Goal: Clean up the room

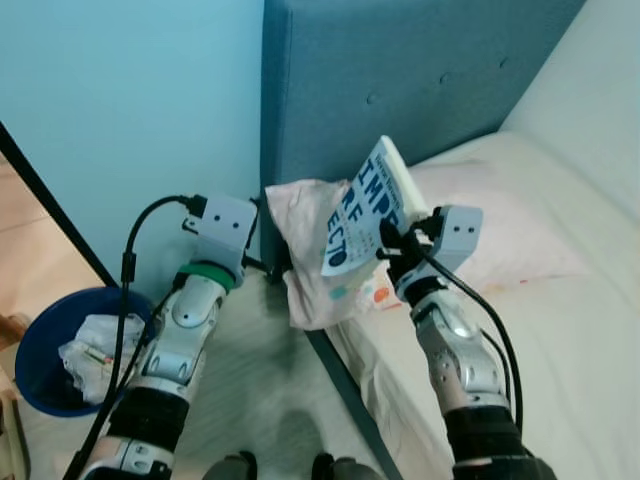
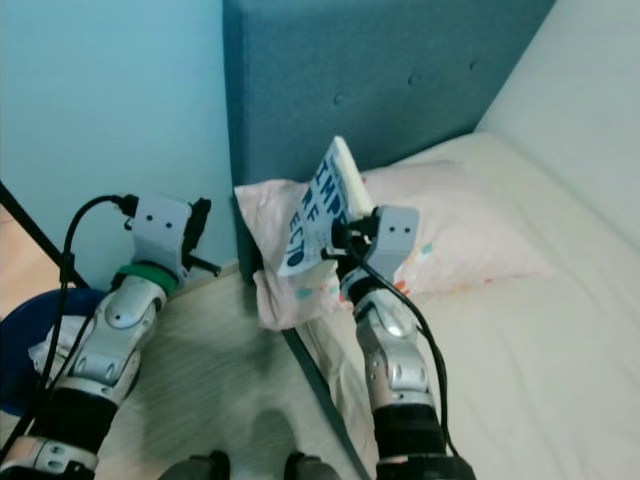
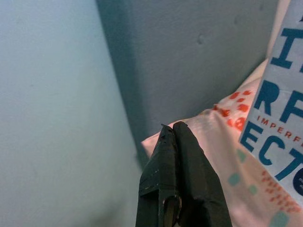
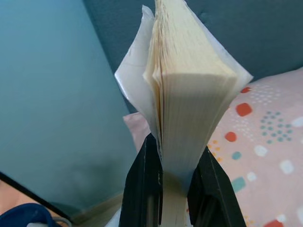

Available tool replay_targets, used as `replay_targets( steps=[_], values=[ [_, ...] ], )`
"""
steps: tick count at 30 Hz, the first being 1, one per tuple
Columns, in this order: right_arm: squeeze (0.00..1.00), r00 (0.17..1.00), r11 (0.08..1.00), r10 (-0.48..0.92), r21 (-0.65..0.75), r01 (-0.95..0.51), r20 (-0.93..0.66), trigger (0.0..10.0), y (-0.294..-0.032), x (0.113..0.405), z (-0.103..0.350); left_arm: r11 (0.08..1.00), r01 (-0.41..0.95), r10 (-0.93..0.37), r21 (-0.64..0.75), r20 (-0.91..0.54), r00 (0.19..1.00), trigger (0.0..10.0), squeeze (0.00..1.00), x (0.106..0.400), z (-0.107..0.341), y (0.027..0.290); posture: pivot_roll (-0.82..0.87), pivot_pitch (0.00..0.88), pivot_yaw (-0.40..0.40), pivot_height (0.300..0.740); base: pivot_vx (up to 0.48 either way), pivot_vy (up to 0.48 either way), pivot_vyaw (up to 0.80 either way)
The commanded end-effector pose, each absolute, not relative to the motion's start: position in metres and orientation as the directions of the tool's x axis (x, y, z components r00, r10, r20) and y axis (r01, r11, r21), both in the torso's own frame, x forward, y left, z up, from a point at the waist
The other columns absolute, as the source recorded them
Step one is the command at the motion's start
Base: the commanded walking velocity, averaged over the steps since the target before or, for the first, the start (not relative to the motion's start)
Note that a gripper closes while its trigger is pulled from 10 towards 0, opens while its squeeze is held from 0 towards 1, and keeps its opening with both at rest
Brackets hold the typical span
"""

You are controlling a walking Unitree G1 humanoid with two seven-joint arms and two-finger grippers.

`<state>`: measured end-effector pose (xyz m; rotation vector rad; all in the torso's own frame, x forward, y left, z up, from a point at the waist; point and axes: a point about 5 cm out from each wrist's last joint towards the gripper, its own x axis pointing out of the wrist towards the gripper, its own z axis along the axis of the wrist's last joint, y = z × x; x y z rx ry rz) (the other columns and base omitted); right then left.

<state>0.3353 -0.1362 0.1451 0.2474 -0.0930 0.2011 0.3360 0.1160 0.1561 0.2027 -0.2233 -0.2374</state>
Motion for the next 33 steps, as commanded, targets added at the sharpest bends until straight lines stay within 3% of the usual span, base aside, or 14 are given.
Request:
replay_targets(
  steps=[1,10,33],
  values=[
    [0.00,0.977,0.951,0.165,0.239,-0.194,0.137,10.0,-0.1419,0.3347,0.1477,0.948,0.233,-0.273,0.216,0.182,0.945,10.0,0.00,0.3322,0.1523,0.1106,-0.03,0.063,-0.011,0.740,0.000,0.000,0.00],
    [0.00,0.976,0.950,0.166,0.244,-0.196,0.138,10.0,-0.1398,0.3351,0.1475,0.948,0.234,-0.272,0.214,0.171,0.947,10.0,0.00,0.3324,0.1509,0.1124,-0.02,0.063,-0.006,0.740,0.000,0.000,0.00],
    [0.00,0.976,0.949,0.167,0.247,-0.197,0.138,10.0,-0.1375,0.3357,0.1480,0.948,0.227,-0.264,0.221,0.155,0.952,10.0,0.00,0.3329,0.1494,0.1139,-0.02,0.071,0.000,0.740,0.000,0.000,-0.70]
  ],
)
